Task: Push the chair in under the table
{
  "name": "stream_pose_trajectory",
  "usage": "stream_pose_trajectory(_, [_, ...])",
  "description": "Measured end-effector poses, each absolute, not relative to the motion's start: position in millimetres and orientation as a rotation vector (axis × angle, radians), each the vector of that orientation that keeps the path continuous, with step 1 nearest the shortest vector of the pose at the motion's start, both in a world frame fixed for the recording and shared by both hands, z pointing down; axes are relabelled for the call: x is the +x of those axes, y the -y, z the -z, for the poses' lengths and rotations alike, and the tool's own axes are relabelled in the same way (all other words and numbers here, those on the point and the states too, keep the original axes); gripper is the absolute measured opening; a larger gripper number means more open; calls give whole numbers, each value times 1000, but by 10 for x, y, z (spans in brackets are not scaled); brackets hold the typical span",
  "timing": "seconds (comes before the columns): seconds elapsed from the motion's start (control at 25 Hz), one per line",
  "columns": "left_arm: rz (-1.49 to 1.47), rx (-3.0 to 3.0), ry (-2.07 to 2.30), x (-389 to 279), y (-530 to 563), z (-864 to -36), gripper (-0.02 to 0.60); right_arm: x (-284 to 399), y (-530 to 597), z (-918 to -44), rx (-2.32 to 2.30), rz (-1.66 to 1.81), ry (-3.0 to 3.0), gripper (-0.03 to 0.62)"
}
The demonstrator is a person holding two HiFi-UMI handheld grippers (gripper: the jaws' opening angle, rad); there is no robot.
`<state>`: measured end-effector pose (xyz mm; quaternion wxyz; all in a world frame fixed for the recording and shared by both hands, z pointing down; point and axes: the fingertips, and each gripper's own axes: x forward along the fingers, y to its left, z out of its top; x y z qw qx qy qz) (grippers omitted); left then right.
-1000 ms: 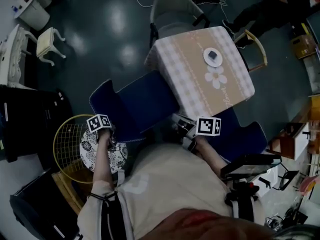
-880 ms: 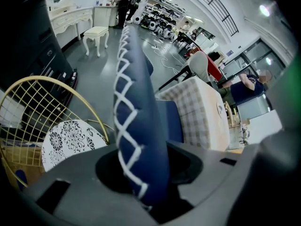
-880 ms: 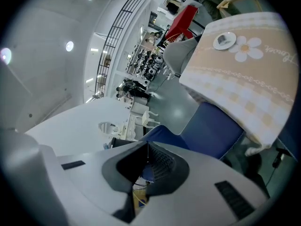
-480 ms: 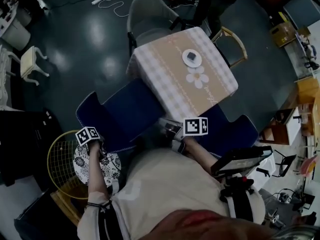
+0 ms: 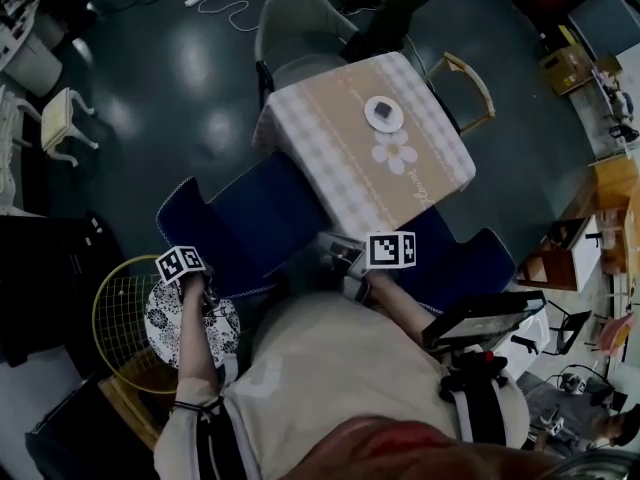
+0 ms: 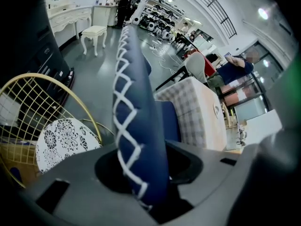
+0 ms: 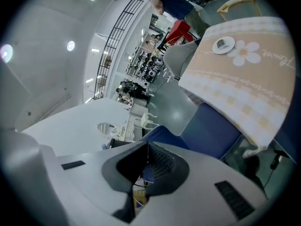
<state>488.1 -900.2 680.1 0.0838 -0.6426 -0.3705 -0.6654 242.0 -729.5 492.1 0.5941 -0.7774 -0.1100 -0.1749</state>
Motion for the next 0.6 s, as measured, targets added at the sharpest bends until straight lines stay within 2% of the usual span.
stream_pose_trajectory(0.6, [1983, -1907, 1116, 4707, 8763, -6786, 151, 2142, 7190, -4915, -1791, 373, 301, 12])
